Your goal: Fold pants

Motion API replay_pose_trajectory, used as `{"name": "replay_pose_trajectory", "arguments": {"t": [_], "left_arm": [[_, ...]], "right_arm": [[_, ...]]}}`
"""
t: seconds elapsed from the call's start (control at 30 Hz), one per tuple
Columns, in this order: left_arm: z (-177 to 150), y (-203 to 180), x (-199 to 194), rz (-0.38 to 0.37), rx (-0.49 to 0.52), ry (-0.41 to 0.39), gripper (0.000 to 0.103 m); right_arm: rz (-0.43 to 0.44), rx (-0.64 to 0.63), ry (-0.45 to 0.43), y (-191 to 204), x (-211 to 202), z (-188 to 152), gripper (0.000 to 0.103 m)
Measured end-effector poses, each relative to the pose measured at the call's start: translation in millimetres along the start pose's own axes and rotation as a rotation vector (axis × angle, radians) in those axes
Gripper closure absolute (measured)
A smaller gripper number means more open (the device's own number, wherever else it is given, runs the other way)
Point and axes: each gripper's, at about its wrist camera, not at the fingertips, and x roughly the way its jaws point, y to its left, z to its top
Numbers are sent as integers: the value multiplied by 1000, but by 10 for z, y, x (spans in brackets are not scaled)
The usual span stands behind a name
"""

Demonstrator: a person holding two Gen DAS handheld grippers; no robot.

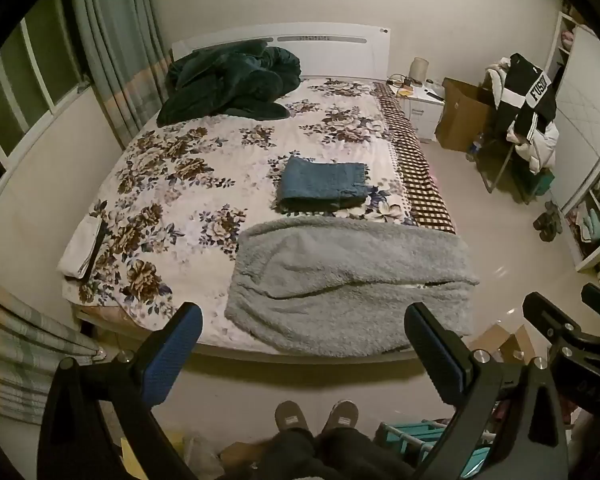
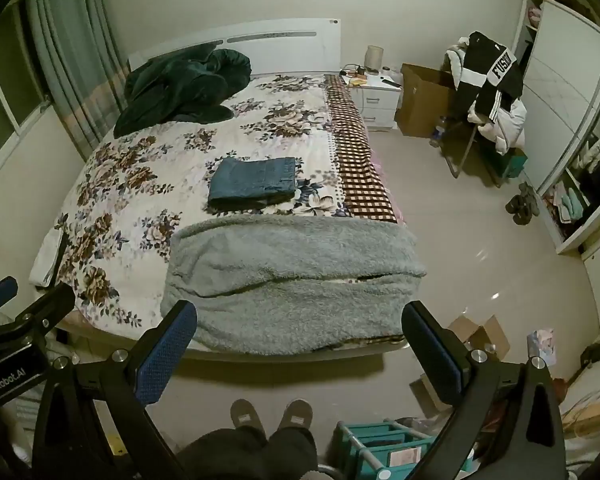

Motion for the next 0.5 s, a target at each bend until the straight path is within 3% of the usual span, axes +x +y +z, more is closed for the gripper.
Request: {"name": "replay_pose_trajectory", "arguments": {"t": [0.5], "left_arm": [[1, 3, -4, 1, -3, -2, 0]], "right_arm": [[-7, -4, 5, 1, 4, -1, 0]]}}
